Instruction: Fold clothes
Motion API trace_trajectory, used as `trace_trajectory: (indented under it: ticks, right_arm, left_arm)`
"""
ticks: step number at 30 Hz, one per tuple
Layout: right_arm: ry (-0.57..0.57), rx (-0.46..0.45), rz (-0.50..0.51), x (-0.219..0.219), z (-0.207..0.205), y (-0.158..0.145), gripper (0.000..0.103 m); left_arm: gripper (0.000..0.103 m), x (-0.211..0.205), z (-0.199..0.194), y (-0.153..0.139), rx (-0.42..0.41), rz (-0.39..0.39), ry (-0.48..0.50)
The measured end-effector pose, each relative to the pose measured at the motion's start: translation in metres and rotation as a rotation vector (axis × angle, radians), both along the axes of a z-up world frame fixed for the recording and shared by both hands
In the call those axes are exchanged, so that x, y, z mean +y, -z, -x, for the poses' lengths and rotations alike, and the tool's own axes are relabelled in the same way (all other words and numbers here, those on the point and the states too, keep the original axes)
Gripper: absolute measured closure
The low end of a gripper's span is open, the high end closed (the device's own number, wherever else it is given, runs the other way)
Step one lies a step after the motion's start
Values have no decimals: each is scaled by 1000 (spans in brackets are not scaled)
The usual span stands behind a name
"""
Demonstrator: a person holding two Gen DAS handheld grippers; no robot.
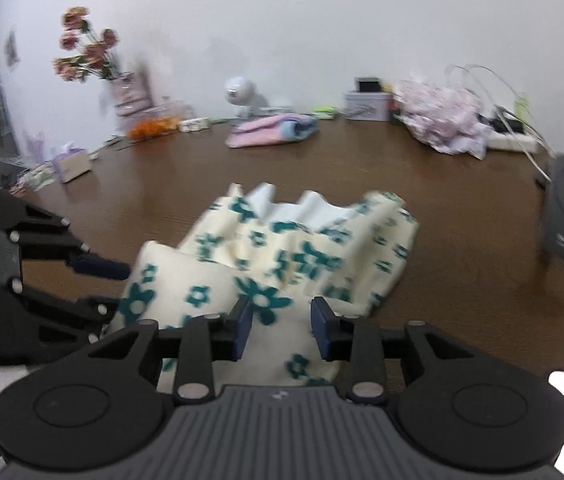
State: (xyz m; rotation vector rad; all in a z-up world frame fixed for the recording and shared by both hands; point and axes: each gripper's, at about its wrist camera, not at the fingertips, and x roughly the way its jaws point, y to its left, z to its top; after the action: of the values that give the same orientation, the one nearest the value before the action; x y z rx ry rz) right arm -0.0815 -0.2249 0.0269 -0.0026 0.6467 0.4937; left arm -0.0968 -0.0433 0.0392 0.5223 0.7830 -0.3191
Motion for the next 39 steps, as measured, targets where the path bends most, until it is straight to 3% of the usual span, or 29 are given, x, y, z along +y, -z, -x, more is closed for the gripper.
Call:
trace_trajectory:
  ticks: [5,9,12,15,18,19,22,24,28,31,33,35,39]
  right_arm:
    - [33,32,51,11,-8,14,71]
    - [25,43,95,4,-1,16,71]
    - [-2,42,103,4,6,13,70]
    - [-5,41,79,2,3,2,70]
    - [-20,21,-5,-5,3,-13,70]
    - [-48,25,-17,-4,3,-13,70]
    - [-56,47,24,3,-4,3,70]
    - [-13,55,41,2,-10,9,60]
    - [-34,41,-42,-5,-19,-7,61]
    - [-93,89,-53,7,-32,4,63]
    - [-87,106,-51,12,-34,11,62]
    - [-97,111,-29,15,-32,10,62]
    - [-151,148,-13,16,-32,10,61]
  left_arm:
    - [74,-4,22,-16,-60,107,69]
    - [73,5,37,-36,-87,236,165]
    - [66,7,31,-49,-89,335,174]
    - [67,-1,5,-37,-10,386,151]
    - [84,-8,-21,-11,62,347,90]
    - [84,-8,-28,-3,79,336,72]
    - [84,4,-37,10,104,407,74]
    - [83,8,-40,12,113,426,82]
    - [83,24,-48,19,171,523,77]
    - [85,42,-45,13,170,569,32]
    - [79,53,-26,0,92,529,5]
    - [65,54,9,-12,-34,399,61]
    - [55,44,83,-18,-191,207,281]
